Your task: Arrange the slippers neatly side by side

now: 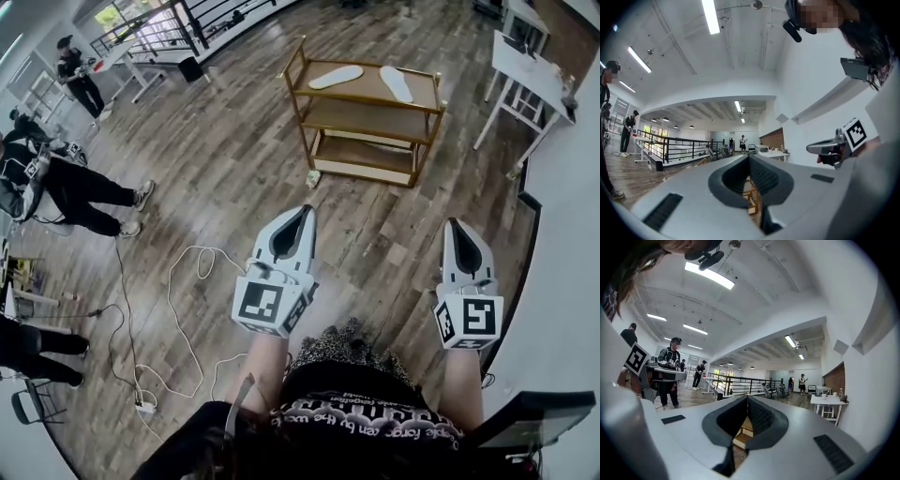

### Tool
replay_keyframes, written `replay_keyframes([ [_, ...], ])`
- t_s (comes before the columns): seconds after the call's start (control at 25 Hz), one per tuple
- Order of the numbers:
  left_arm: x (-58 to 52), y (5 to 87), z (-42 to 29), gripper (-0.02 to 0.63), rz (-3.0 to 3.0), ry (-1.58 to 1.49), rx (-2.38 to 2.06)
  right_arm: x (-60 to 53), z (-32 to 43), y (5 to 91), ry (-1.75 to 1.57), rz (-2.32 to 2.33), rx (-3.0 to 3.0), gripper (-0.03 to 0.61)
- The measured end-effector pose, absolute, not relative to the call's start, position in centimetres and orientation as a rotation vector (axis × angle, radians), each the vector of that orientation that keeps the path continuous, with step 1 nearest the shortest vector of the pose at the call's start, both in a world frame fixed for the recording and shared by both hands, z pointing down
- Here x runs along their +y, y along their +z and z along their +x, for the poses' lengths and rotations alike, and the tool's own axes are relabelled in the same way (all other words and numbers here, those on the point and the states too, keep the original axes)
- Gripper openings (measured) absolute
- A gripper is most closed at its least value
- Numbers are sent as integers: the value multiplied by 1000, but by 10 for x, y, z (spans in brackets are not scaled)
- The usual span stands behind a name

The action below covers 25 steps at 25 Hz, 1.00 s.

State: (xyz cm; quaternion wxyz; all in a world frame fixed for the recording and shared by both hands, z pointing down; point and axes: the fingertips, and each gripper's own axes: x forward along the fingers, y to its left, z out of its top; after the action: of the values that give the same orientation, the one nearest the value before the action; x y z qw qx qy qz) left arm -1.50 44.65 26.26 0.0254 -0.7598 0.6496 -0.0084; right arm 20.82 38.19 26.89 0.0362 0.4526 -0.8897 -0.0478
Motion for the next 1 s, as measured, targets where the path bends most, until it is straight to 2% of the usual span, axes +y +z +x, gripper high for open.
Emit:
replay_keyframes([
  [0.4,320,290,-45,0,-2417,-43,1956,272,172,289,-177,1432,-2676,5],
  [0.68,221,268,-86,2,-2427,-28,1897,176,132,272,-163,1512,-2652,5],
  [1.0,150,283,-123,2,-2464,-43,1932,103,102,274,-137,1524,-2632,5],
])
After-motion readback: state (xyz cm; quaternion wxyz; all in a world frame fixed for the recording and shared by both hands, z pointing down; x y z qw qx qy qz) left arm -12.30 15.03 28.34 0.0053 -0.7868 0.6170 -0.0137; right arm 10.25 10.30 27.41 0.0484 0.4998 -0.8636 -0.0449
